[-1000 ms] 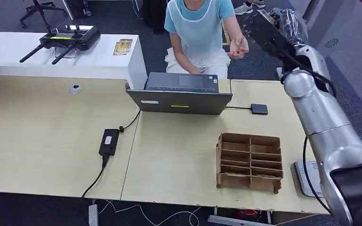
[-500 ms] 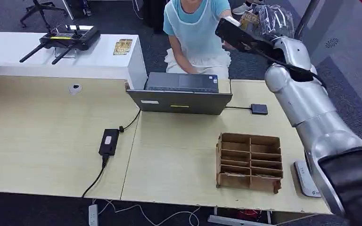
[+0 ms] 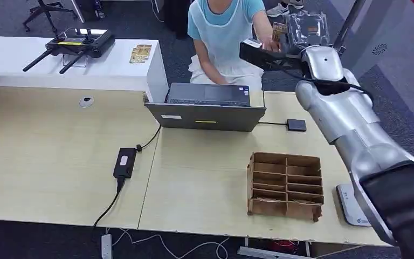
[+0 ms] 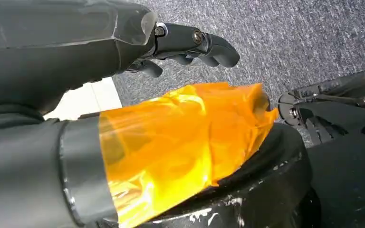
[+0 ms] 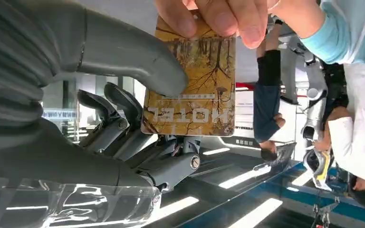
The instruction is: Pass the card to the sensor for recognition and then transmit it.
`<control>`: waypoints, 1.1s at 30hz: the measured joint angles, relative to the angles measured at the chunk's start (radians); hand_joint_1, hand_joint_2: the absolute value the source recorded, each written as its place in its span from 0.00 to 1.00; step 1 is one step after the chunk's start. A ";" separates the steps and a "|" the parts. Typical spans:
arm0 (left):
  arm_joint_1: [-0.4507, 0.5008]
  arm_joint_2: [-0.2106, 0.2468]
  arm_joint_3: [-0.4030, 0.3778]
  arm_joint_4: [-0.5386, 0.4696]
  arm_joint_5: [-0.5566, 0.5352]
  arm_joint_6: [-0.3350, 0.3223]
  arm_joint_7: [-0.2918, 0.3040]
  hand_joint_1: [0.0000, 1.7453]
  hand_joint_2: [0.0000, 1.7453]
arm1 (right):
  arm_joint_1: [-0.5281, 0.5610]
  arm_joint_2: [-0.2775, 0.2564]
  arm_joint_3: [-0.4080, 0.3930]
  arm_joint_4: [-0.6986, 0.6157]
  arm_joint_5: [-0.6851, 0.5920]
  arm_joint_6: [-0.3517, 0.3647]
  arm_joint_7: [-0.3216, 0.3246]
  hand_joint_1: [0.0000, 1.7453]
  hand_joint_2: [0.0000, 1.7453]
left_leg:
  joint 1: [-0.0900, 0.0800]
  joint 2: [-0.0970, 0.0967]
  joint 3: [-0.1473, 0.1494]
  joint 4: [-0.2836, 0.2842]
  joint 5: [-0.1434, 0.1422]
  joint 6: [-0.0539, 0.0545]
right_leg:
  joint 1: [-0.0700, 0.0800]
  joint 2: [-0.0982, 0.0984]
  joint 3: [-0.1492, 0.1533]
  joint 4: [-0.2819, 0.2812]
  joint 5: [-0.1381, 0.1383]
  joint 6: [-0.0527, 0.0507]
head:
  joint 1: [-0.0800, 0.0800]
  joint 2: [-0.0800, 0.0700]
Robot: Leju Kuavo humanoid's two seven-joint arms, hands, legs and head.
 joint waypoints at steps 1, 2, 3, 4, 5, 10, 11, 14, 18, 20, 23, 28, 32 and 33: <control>0.000 0.000 0.000 0.000 0.000 0.000 0.000 0.00 0.00 | -0.001 0.000 0.002 0.004 0.005 0.000 0.003 0.03 1.00 | 0.000 0.000 0.000 0.000 0.000 0.000 | 0.000 0.000 0.000 0.000 0.000 0.000 | 0.000 0.000; 0.000 0.000 0.000 0.000 0.000 0.000 0.000 0.00 0.00 | -0.001 0.000 0.003 0.007 0.006 0.000 0.004 0.00 1.00 | 0.000 0.000 0.000 0.000 0.000 0.000 | 0.000 0.000 0.000 0.000 0.000 0.000 | 0.000 0.000; 0.000 0.000 0.000 0.000 0.001 0.000 0.001 0.00 0.00 | -0.002 0.000 0.004 0.010 0.007 0.000 0.004 0.00 1.00 | 0.000 0.000 0.000 0.000 0.000 0.000 | 0.000 0.000 0.000 0.000 0.000 0.000 | 0.000 0.000; 0.000 -0.002 0.000 0.000 0.002 0.000 0.001 0.00 0.00 | -0.002 0.000 0.004 0.013 0.007 -0.002 0.004 0.00 1.00 | 0.000 0.000 0.000 0.000 0.000 0.000 | 0.000 0.000 0.000 0.000 0.000 0.000 | 0.000 0.000; 0.000 -0.002 0.000 0.000 0.002 0.000 0.001 0.00 0.00 | -0.002 0.000 0.004 0.015 0.007 -0.007 0.005 0.00 1.00 | 0.000 0.000 0.000 0.000 0.000 0.000 | 0.000 0.000 0.000 0.000 0.000 0.000 | 0.000 0.000; 0.000 -0.005 0.000 0.000 0.004 0.001 0.002 0.00 0.00 | 0.002 0.000 -0.012 0.022 -0.033 -0.072 0.014 0.00 1.00 | 0.000 0.000 0.000 0.000 0.000 0.000 | 0.000 0.000 0.000 0.000 0.000 0.000 | 0.000 0.000; 0.000 -0.005 0.000 0.000 0.004 0.002 0.002 0.00 0.00 | 0.006 0.000 -0.030 0.022 -0.052 -0.090 0.015 0.00 1.00 | 0.000 0.000 0.000 0.000 0.000 0.000 | 0.000 0.000 0.000 0.000 0.000 0.000 | 0.000 0.000; 0.001 -0.005 0.000 0.000 0.007 0.007 0.002 0.00 0.00 | 0.020 0.000 -0.090 0.010 -0.112 -0.126 0.009 0.00 1.00 | 0.000 0.000 0.000 0.000 0.000 0.000 | 0.000 0.000 0.000 0.000 0.000 0.000 | 0.000 0.000; 0.002 -0.006 0.000 0.000 0.026 0.018 -0.002 0.00 0.00 | 0.053 -0.005 -0.216 -0.042 -0.292 -0.161 -0.026 0.00 1.00 | 0.000 0.000 0.000 0.000 0.000 0.000 | 0.000 0.000 0.000 0.000 0.000 0.000 | 0.000 0.000; 0.004 -0.006 0.000 0.000 0.034 0.019 -0.002 0.00 0.00 | 0.076 -0.009 -0.282 -0.075 -0.403 -0.124 -0.040 0.00 1.00 | 0.000 0.000 0.000 0.000 0.000 0.000 | 0.000 0.000 0.000 0.000 0.000 0.000 | 0.000 0.000; 0.005 -0.006 0.000 0.000 0.043 0.023 -0.003 0.00 0.00 | 0.106 -0.011 -0.375 -0.116 -0.512 -0.090 -0.058 0.00 1.00 | 0.000 0.000 0.000 0.000 0.000 0.000 | 0.000 0.000 0.000 -0.001 0.000 0.000 | 0.000 0.000; 0.005 -0.006 0.000 0.000 0.054 0.029 -0.008 0.00 0.00 | 0.174 -0.032 -0.476 -0.194 -0.653 -0.034 -0.106 0.00 0.00 | 0.000 0.000 0.000 0.000 0.000 0.000 | 0.000 0.000 -0.001 -0.001 0.000 0.000 | 0.000 0.000; 0.010 -0.004 0.000 0.000 0.071 0.032 -0.019 0.00 0.00 | 0.274 -0.059 -0.547 -0.303 -0.870 0.011 -0.157 0.00 0.00 | 0.000 -0.003 0.000 0.000 0.000 0.000 | 0.000 -0.002 0.000 -0.001 0.000 0.000 | 0.000 0.000; 0.012 -0.004 0.001 0.000 0.074 0.032 -0.021 0.00 0.00 | 0.299 -0.068 -0.564 -0.333 -0.916 0.021 -0.167 0.00 0.00 | 0.000 -0.003 -0.001 0.000 0.000 0.000 | 0.000 -0.002 0.000 -0.001 0.000 0.000 | 0.000 0.000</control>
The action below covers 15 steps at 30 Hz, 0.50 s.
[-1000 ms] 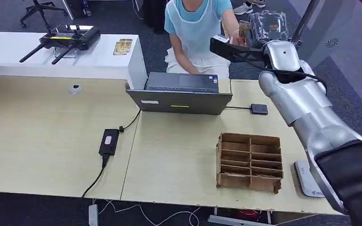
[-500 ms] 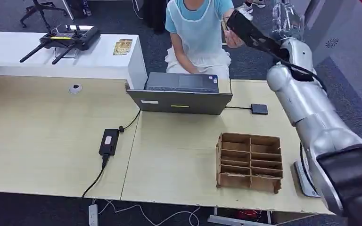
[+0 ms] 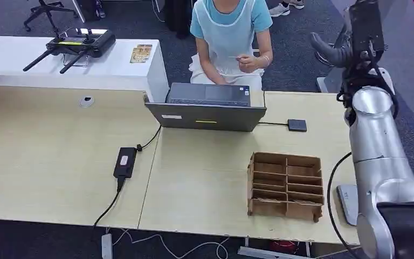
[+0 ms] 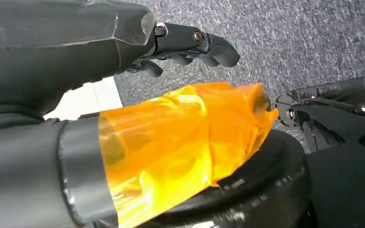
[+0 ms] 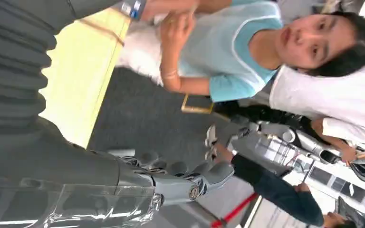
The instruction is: Pass the card to the sensor for recognition and then transmit it.
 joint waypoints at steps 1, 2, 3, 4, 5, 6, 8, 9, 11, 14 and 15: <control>0.002 0.000 0.000 0.000 0.003 0.001 -0.002 0.00 0.00 | 0.020 -0.008 -0.014 -0.025 -0.037 0.009 -0.008 0.00 0.00 | 0.000 0.000 0.000 0.000 0.000 0.000 | 0.000 0.000 0.000 0.000 0.000 0.000 | 0.000 0.000; 0.004 0.001 0.000 0.000 0.005 0.002 -0.002 0.00 0.00 | 0.038 -0.017 -0.026 -0.046 -0.064 0.017 -0.014 0.00 0.00 | 0.000 0.001 0.000 0.000 0.000 0.000 | 0.000 0.001 0.000 0.000 0.000 0.000 | 0.000 0.000; 0.004 0.001 0.001 0.000 0.008 0.004 -0.003 0.00 0.00 | 0.059 -0.024 -0.038 -0.069 -0.092 0.027 -0.023 0.00 0.00 | 0.000 0.001 0.000 0.000 0.000 0.000 | 0.000 0.001 -0.001 0.000 0.000 0.000 | 0.000 0.000; 0.004 0.001 0.002 0.000 0.013 0.006 -0.007 0.00 0.00 | 0.085 -0.034 -0.050 -0.095 -0.130 0.040 -0.035 0.00 0.00 | 0.000 0.001 0.000 0.000 -0.001 0.000 | 0.000 0.001 0.000 -0.001 0.000 0.000 | 0.000 0.000; 0.005 0.001 0.004 0.000 0.018 0.007 -0.009 0.00 0.00 | 0.115 -0.045 -0.065 -0.126 -0.180 0.056 -0.047 0.00 0.00 | 0.000 0.000 0.000 0.000 -0.001 0.001 | 0.000 0.001 0.000 -0.001 0.000 0.000 | 0.000 0.000; 0.006 0.001 0.007 0.000 0.022 0.008 -0.011 0.00 0.00 | 0.145 -0.054 -0.080 -0.154 -0.231 0.073 -0.056 0.00 0.00 | 0.000 0.000 0.000 0.000 -0.001 0.001 | 0.000 0.000 0.000 -0.001 0.000 0.000 | 0.000 0.000; 0.012 0.001 0.012 0.000 0.030 0.011 -0.013 0.00 0.00 | 0.211 -0.071 -0.116 -0.216 -0.367 0.122 -0.062 0.00 0.00 | 0.000 -0.001 0.000 0.000 -0.001 0.000 | 0.000 0.000 0.000 -0.001 0.000 0.000 | 0.000 0.000; 0.014 0.001 0.013 0.000 0.033 0.015 -0.016 0.00 0.00 | 0.244 -0.077 -0.130 -0.243 -0.425 0.141 -0.064 0.00 0.00 | 0.000 -0.001 0.000 0.000 -0.001 0.001 | 0.000 0.000 0.000 -0.001 0.000 0.000 | 0.000 0.000; 0.015 0.001 0.019 0.000 0.041 0.019 -0.020 0.00 0.00 | 0.332 -0.092 -0.167 -0.314 -0.543 0.185 -0.079 0.00 0.00 | 0.000 -0.002 0.000 0.000 -0.002 0.001 | 0.000 -0.001 0.001 -0.001 -0.001 0.001 | 0.000 0.000; 0.023 0.001 0.028 0.001 0.052 0.027 -0.024 0.00 0.00 | 0.453 -0.108 -0.215 -0.409 -0.635 0.226 -0.103 0.00 0.00 | 0.000 -0.002 -0.001 0.000 -0.002 0.001 | 0.000 -0.002 0.000 -0.001 -0.001 0.001 | 0.000 0.000; 0.024 0.001 0.030 0.001 0.056 0.030 -0.026 0.00 0.00 | 0.487 -0.113 -0.228 -0.434 -0.652 0.237 -0.108 0.00 0.00 | 0.000 -0.002 0.000 0.000 -0.002 0.001 | 0.000 -0.001 0.000 -0.001 -0.001 0.001 | 0.000 0.000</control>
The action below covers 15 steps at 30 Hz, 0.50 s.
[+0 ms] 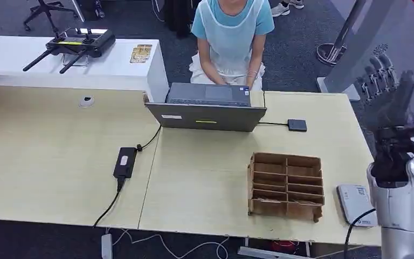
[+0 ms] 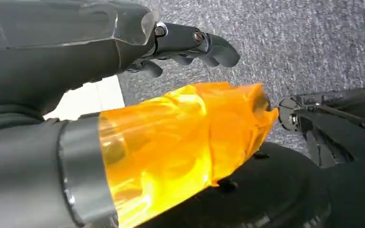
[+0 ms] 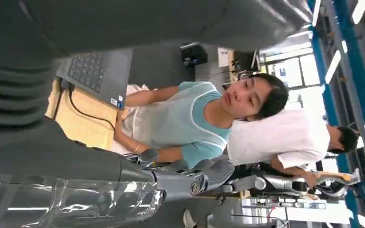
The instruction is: Pass the card to the sensor for recognition and then transmit it.
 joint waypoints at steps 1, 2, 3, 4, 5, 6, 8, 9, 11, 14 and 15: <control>0.001 0.000 0.006 0.000 0.004 0.005 -0.003 0.00 0.00 | 0.038 -0.005 -0.015 -0.032 -0.022 0.015 -0.007 0.00 0.00 | 0.000 0.000 0.000 0.000 0.000 0.000 | 0.000 0.000 0.000 0.000 0.000 0.000 | 0.001 0.000; 0.002 -0.001 0.010 0.000 0.008 0.008 -0.006 0.00 0.00 | 0.074 -0.007 -0.027 -0.060 -0.044 0.032 -0.011 0.00 0.00 | 0.000 0.000 -0.001 0.000 0.000 0.000 | 0.000 0.000 0.000 0.000 0.000 0.000 | 0.000 0.000; 0.002 -0.002 0.014 0.000 0.013 0.010 -0.008 0.00 0.00 | 0.111 -0.008 -0.039 -0.089 -0.066 0.049 -0.016 0.00 0.00 | 0.000 0.000 0.000 0.000 0.000 0.000 | 0.000 0.000 0.000 0.000 0.000 0.000 | 0.000 0.000; 0.003 -0.002 0.016 0.000 0.015 0.012 -0.009 0.00 0.00 | 0.146 -0.008 -0.048 -0.112 -0.081 0.061 -0.020 0.00 0.00 | 0.000 0.000 -0.001 0.000 0.000 0.000 | 0.000 0.000 0.000 0.000 0.000 0.000 | 0.000 0.000; 0.004 -0.004 0.018 0.000 0.018 0.014 -0.010 0.00 0.00 | 0.186 -0.008 -0.057 -0.139 -0.092 0.074 -0.025 0.00 0.00 | 0.000 0.000 -0.001 0.000 0.000 0.000 | 0.000 0.000 0.000 0.000 0.000 0.000 | 0.000 0.000; 0.004 -0.006 0.019 0.000 0.018 0.015 -0.010 0.00 0.00 | 0.208 -0.008 -0.060 -0.153 -0.097 0.078 -0.027 0.00 0.00 | 0.000 0.000 -0.001 -0.001 0.000 0.000 | 0.000 0.000 0.000 0.000 0.000 0.000 | 0.000 0.000; 0.005 -0.008 0.023 0.000 0.018 0.019 -0.010 0.00 0.00 | 0.257 -0.008 -0.074 -0.184 -0.099 0.085 -0.029 0.00 0.00 | 0.000 0.001 -0.001 -0.001 0.000 0.000 | 0.000 0.001 0.000 0.000 0.000 0.000 | 0.000 0.000; 0.005 -0.008 0.024 0.000 0.018 0.019 -0.011 0.00 0.00 | 0.270 -0.008 -0.078 -0.194 -0.100 0.085 -0.029 0.00 0.00 | 0.000 0.002 0.000 -0.001 0.000 0.000 | 0.000 0.001 0.000 0.000 0.000 0.000 | 0.000 0.000; 0.005 -0.010 0.027 0.001 0.018 0.021 -0.011 0.00 0.00 | 0.297 -0.008 -0.082 -0.214 -0.111 0.091 -0.029 0.00 0.00 | 0.000 0.002 0.000 -0.001 0.000 0.000 | 0.000 0.002 0.000 0.000 0.000 0.000 | 0.000 0.000; 0.006 -0.011 0.032 0.001 0.021 0.024 -0.014 0.00 0.00 | 0.373 -0.002 -0.087 -0.260 -0.129 0.134 -0.054 0.00 0.00 | 0.000 0.001 0.000 -0.001 0.000 0.000 | 0.000 0.000 0.001 0.000 0.000 0.000 | 0.000 0.000; 0.007 -0.011 0.032 0.001 0.023 0.027 -0.015 0.00 0.00 | 0.402 0.002 -0.087 -0.278 -0.122 0.148 -0.069 0.00 0.00 | 0.000 0.001 0.000 -0.001 0.000 0.000 | 0.000 0.000 0.001 0.000 0.000 0.000 | 0.000 0.000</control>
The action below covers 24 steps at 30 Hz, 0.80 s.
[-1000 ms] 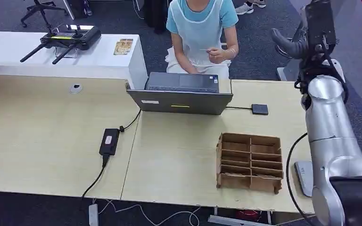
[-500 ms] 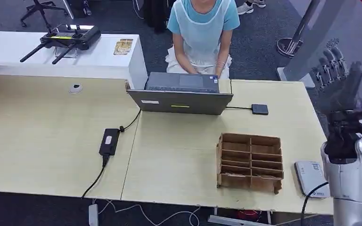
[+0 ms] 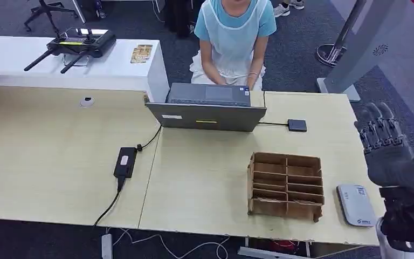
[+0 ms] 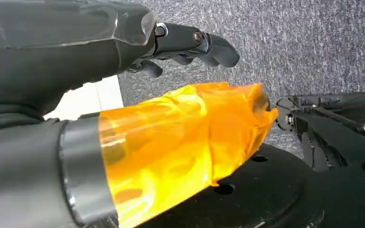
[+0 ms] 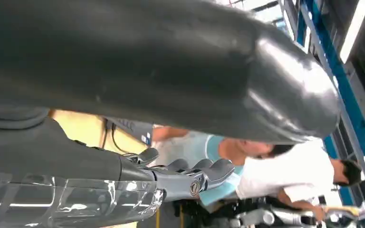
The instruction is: Pass the card to the sensor for recognition and then transmit it.
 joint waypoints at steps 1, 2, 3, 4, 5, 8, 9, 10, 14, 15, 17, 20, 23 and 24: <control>0.001 -0.002 0.001 0.000 0.002 0.004 0.000 0.00 0.00 | 0.033 0.006 0.000 -0.023 0.021 0.013 -0.020 0.00 0.00 | 0.000 0.000 0.000 0.000 0.000 0.000 | 0.000 0.000 0.000 0.000 0.000 0.000 | 0.000 0.000; 0.001 -0.004 0.002 0.000 0.004 0.009 -0.001 0.00 0.00 | 0.063 0.011 0.000 -0.044 0.041 0.019 -0.035 0.00 0.00 | 0.000 0.000 0.000 0.000 0.000 0.000 | 0.000 0.000 0.000 0.000 0.000 0.000 | 0.000 0.000; 0.001 -0.005 0.002 0.000 0.005 0.013 -0.002 0.00 0.00 | 0.084 0.015 0.001 -0.057 0.063 0.022 -0.048 0.00 0.00 | 0.000 0.000 0.000 0.000 0.000 0.000 | 0.000 0.000 0.000 0.000 0.000 0.000 | 0.000 0.000; 0.001 -0.006 0.003 0.000 0.008 0.014 -0.003 0.00 0.00 | 0.104 0.018 0.002 -0.074 0.089 0.021 -0.061 0.00 0.00 | 0.000 0.001 0.000 0.000 -0.001 -0.001 | 0.000 0.001 -0.001 0.000 0.000 0.000 | 0.000 0.000; 0.001 -0.006 0.004 0.000 0.011 0.015 -0.005 0.00 0.00 | 0.125 0.020 0.002 -0.088 0.111 0.015 -0.069 0.00 0.00 | 0.000 0.001 0.000 0.000 -0.001 0.000 | 0.000 0.001 -0.001 0.000 -0.001 0.000 | 0.000 0.000; 0.002 -0.008 0.008 0.000 0.019 0.018 -0.011 0.00 0.00 | 0.197 0.034 0.007 -0.130 0.189 -0.024 -0.088 0.00 0.00 | 0.000 0.001 0.000 0.000 -0.002 0.001 | 0.000 0.001 0.000 0.000 -0.002 0.001 | 0.000 0.000; 0.003 -0.008 0.011 0.000 0.022 0.017 -0.012 0.00 0.00 | 0.223 0.042 0.010 -0.141 0.209 -0.035 -0.098 0.00 0.00 | 0.000 0.001 0.000 0.000 -0.002 0.001 | 0.000 0.001 0.000 0.000 -0.002 0.001 | 0.000 0.000; 0.003 -0.008 0.014 0.000 0.024 0.016 -0.012 0.00 0.00 | 0.242 0.048 0.013 -0.150 0.230 -0.044 -0.105 0.00 0.00 | 0.000 0.001 0.000 0.000 -0.002 0.001 | 0.000 0.001 0.000 0.000 -0.002 0.001 | 0.000 0.000; 0.003 -0.008 0.022 0.002 0.028 0.015 -0.012 0.00 0.00 | 0.308 0.076 0.035 -0.177 0.283 -0.077 -0.120 0.00 0.00 | 0.000 0.001 0.000 0.000 -0.002 0.001 | 0.000 0.001 0.000 0.000 -0.002 0.001 | 0.000 0.000; 0.003 -0.008 0.023 0.002 0.028 0.015 -0.012 0.00 0.00 | 0.322 0.083 0.043 -0.181 0.284 -0.085 -0.122 0.00 0.00 | 0.000 0.001 0.000 0.000 -0.002 0.001 | 0.000 0.001 0.000 0.000 -0.002 0.001 | 0.000 0.000; 0.003 -0.007 0.023 0.002 0.028 0.015 -0.012 0.00 0.00 | 0.344 0.097 0.049 -0.189 0.284 -0.097 -0.130 0.00 0.00 | 0.000 0.001 0.000 0.000 -0.002 0.001 | 0.000 0.001 0.000 0.000 -0.002 0.001 | 0.000 0.000; 0.004 -0.007 0.023 0.002 0.028 0.014 -0.012 0.00 0.00 | 0.364 0.109 0.058 -0.196 0.284 -0.102 -0.135 0.00 0.00 | 0.000 0.001 0.000 0.000 -0.002 0.001 | 0.000 0.001 0.000 0.000 -0.002 0.001 | 0.000 0.000; 0.005 -0.007 0.023 0.002 0.027 0.014 -0.012 0.00 0.00 | 0.372 0.116 0.061 -0.202 0.284 -0.102 -0.135 0.00 1.00 | 0.000 0.002 0.000 0.000 -0.002 0.001 | 0.000 0.001 0.000 0.000 -0.002 0.001 | 0.000 0.000; 0.005 -0.007 0.023 0.002 0.026 0.014 -0.012 0.00 0.00 | 0.373 0.118 0.061 -0.204 0.285 -0.104 -0.134 0.00 1.00 | 0.000 0.002 0.000 0.000 -0.002 0.001 | 0.000 0.001 0.000 0.000 -0.002 0.001 | 0.000 0.000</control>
